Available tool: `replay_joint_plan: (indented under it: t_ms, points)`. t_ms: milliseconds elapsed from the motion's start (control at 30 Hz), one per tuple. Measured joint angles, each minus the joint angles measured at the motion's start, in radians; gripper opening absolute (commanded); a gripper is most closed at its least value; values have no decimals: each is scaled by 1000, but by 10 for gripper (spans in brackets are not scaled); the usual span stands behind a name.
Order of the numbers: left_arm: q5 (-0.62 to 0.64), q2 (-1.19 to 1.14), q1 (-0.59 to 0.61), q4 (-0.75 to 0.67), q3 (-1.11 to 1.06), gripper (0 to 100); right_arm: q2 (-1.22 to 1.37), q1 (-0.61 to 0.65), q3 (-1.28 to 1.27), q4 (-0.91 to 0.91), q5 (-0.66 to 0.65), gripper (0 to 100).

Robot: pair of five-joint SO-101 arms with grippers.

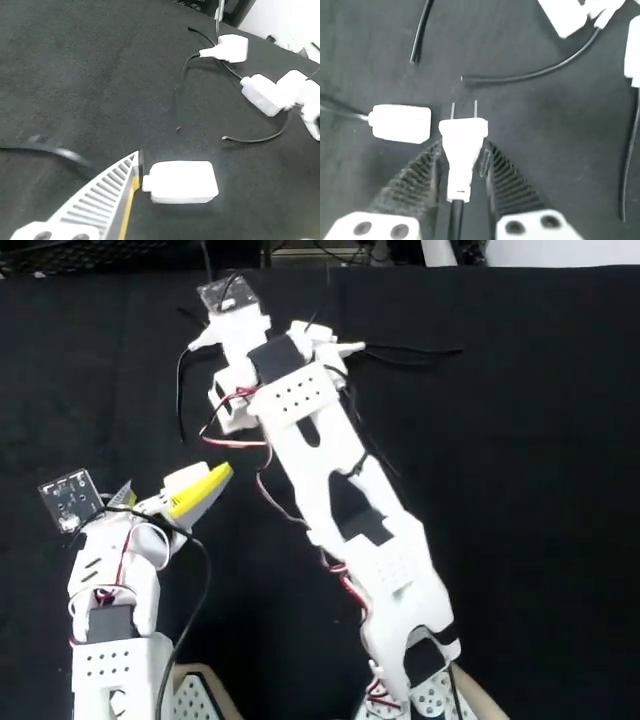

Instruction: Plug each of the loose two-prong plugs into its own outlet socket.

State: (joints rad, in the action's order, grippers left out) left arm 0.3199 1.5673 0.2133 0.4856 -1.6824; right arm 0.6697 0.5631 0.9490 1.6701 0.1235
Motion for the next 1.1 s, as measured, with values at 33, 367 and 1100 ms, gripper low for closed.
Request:
replay_joint_plan:
  t_ms: [33,367,1100]
  points:
    - [0,0,11,17,0,612,8,3,5,9,-2,11]
    - [0,0,242,334,64,612,31,75,14,40,-249,11]
    - [0,0,342,407,83,612,249,150,64,-18,-1456,11]
